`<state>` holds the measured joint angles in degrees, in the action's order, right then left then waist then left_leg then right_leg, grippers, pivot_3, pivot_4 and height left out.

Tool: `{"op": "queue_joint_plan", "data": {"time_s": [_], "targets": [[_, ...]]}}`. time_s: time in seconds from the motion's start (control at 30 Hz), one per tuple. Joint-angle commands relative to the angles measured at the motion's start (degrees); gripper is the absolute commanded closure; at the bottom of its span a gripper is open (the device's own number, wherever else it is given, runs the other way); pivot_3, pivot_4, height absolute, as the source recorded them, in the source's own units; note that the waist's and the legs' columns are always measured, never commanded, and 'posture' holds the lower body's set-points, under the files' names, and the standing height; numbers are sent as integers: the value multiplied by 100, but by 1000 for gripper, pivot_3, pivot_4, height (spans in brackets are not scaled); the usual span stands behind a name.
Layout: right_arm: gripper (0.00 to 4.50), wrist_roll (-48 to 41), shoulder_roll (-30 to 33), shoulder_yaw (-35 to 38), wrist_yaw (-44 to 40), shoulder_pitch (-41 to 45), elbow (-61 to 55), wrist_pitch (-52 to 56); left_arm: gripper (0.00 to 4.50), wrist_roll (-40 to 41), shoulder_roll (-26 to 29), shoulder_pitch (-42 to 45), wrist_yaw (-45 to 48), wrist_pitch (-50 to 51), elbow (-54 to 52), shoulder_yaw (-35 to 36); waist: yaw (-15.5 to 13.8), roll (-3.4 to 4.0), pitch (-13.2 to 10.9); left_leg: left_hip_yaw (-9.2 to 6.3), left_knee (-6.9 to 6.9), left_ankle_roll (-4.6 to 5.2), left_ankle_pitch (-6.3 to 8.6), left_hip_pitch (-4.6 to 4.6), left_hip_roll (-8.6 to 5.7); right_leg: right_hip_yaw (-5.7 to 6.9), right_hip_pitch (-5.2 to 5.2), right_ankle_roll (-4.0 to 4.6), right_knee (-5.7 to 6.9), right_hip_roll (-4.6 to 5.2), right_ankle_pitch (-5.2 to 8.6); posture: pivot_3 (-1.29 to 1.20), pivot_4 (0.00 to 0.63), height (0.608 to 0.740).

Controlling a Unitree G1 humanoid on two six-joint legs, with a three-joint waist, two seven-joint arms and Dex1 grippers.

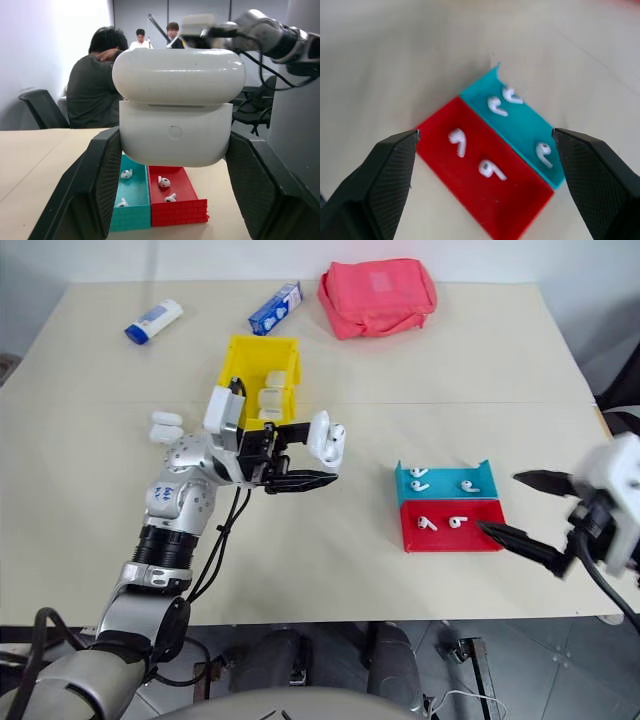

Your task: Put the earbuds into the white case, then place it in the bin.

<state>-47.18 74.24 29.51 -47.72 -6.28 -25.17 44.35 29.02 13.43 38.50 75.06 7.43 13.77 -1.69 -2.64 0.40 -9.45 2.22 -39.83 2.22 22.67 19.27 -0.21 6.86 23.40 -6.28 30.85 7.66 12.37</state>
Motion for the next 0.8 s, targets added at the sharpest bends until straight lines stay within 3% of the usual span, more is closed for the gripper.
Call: {"op": "queue_joint_plan", "data": {"time_s": [0.03,0.27,0.37,0.5,0.8], "targets": [[80,374,260,-1328,17,1178,534,399,1738,110,-24,-112,-116,-30,-371,21,5,1,0,-6,0,0,0,3,2,-5,-1,1,-2,3,0,0,150,740],[80,1702,-233,-3973,-536,4024,1623,1206,1738,145,-69,-354,-270,13,-700,-32,27,7,2,-11,-2,-20,-13,11,4,8,7,-16,5,-2,-12,0,150,740],[254,2152,-425,-4463,-724,4552,2026,1330,1738,155,-81,-401,-312,17,-767,-49,29,8,3,-13,-4,-21,-14,15,3,33,7,-18,8,-1,-13,0,150,740],[1308,2718,-766,-5057,-984,5148,2566,1405,1738,164,-116,-473,-367,10,-849,-73,92,10,4,-12,-5,-20,-15,20,1,58,6,-25,24,0,-18,0,150,740],[1308,3597,-1405,-5642,-1260,5869,3525,1487,1738,191,-187,-588,-456,10,-999,-118,127,18,8,-12,-5,-30,-20,21,2,64,6,-27,28,-6,-19,0,150,740]]}}
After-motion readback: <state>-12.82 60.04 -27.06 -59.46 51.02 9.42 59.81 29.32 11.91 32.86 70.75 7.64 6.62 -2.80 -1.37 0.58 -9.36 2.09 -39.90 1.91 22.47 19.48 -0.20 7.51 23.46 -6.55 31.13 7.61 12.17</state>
